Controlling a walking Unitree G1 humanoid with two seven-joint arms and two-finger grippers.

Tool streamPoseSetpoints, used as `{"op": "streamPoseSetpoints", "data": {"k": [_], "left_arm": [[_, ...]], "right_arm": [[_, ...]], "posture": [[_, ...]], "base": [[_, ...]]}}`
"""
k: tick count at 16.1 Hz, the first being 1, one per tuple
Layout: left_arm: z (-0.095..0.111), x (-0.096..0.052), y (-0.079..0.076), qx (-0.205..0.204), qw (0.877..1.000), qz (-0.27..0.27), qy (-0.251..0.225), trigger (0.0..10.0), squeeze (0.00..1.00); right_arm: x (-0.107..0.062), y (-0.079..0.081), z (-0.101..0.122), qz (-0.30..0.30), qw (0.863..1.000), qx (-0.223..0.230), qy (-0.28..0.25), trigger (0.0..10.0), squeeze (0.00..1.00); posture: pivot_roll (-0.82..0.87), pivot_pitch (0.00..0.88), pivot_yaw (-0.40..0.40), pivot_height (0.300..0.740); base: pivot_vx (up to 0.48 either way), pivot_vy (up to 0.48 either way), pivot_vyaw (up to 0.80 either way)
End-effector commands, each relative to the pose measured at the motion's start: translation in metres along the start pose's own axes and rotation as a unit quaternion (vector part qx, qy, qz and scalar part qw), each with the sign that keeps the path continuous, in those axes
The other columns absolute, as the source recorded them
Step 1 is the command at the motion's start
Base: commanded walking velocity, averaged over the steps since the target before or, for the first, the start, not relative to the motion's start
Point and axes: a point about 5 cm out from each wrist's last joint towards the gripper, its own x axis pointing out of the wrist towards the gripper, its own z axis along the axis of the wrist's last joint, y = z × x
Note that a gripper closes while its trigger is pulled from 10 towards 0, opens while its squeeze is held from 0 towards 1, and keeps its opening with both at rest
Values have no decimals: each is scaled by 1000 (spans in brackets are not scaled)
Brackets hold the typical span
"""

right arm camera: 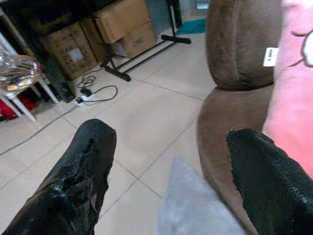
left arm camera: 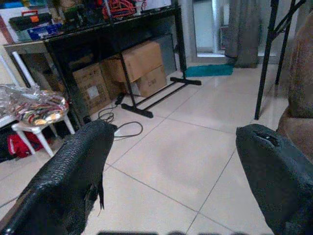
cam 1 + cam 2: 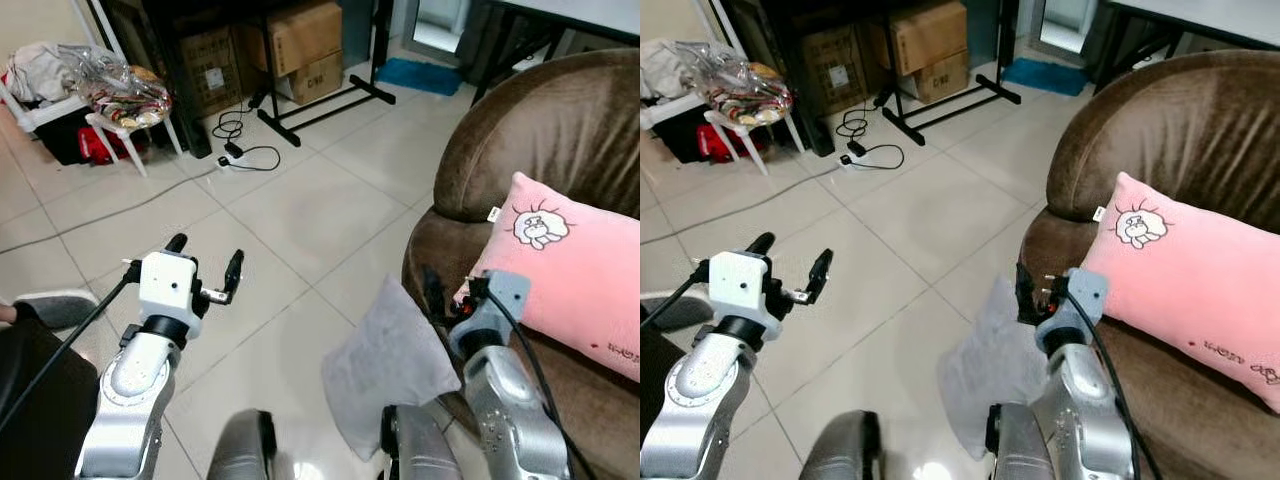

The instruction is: Move the pillow to the sofa from floor

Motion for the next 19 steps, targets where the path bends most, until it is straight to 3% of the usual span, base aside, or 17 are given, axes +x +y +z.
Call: {"op": "streamPoseSetpoints", "data": {"k": [1, 2, 3, 4, 6, 7, 8, 9, 10, 11, 12, 13, 14, 15, 19], "left_arm": [[-3, -3, 1, 3, 1000, 0, 9, 10000, 788], [-3, -3, 1, 2, 1000, 2, 9, 10000, 773], [-3, -3, 0, 0, 1000, 2, 8, 8235, 733], [-3, -3, 0, -1, 1000, 3, 8, 0, 627], [-3, -3, 0, -3, 1000, 4, 7, 0, 447], [-3, -4, 0, -3, 1000, 5, 7, 0, 412], [-4, -4, 0, -2, 1000, 6, 7, 3098, 396], [-4, -4, 1, 0, 1000, 13, 9, 9529, 392], [-4, -3, 3, -10, 1000, 15, 9, 10000, 431], [-4, -3, 3, -11, 1000, 14, 8, 10000, 431], [-5, -3, 3, -10, 1000, 12, 9, 10000, 525], [-5, -3, 3, -10, 1000, 12, 9, 10000, 714], [-5, -2, 4, -10, 1000, 12, 9, 10000, 765], [-5, -2, 4, -11, 1000, 14, 8, 10000, 1000], [-3, -1, 6, -5, 1000, 23, -1, 10000, 945]], "right_arm": [[0, 4, -2, 7, 1000, 0, 2, 10000, 0], [0, 5, -2, 12, 1000, 1, 1, 9020, 0], [0, 6, -1, 20, 1000, 0, -2, 0, 0], [0, 7, -1, 22, 1000, 0, -2, 0, 0], [0, 6, -1, 21, 1000, 0, -3, 0, 0], [0, 6, -1, 21, 1000, -1, -3, 0, 0], [0, 6, -1, 21, 1000, -2, -4, 0, 0], [0, 7, -1, 21, 1000, -3, -4, 1216, 0], [1, 7, -1, 19, 1000, -2, 0, 10000, 0], [1, 7, -2, 21, 1000, 1, 1, 10000, 0], [1, 8, -1, 23, 1000, 2, -3, 10000, 0], [2, 7, -1, 19, 1000, -3, -3, 10000, 0], [2, 7, -1, 18, 1000, -4, -3, 10000, 0], [2, 7, -1, 16, 1000, -5, -3, 10000, 0], [4, 8, 1, 15, 1000, -8, -7, 10000, 0]], "posture": [[-47, 41, 50, 563], [-47, 41, 50, 553], [-49, 37, 49, 543], [-48, 36, 48, 533], [-48, 32, 46, 508], [-47, 30, 45, 498], [-46, 28, 44, 488], [-45, 28, 44, 483], [-45, 25, 43, 468], [-44, 23, 44, 463], [-44, 21, 44, 453], [-44, 20, 45, 453], [-44, 19, 45, 453], [-44, 18, 45, 453], [-46, 26, 44, 453]], "base": [[0, 0, 0], [0, 0, 0], [0, 0, 0], [0, 0, 0], [0, 0, 0], [0, 0, 0], [0, 0, 0], [0, 0, 0], [0, 0, 0], [0, 0, 0], [0, 0, 0], [0, 0, 0], [0, 0, 0], [0, 0, 0], [0, 0, 0]]}}
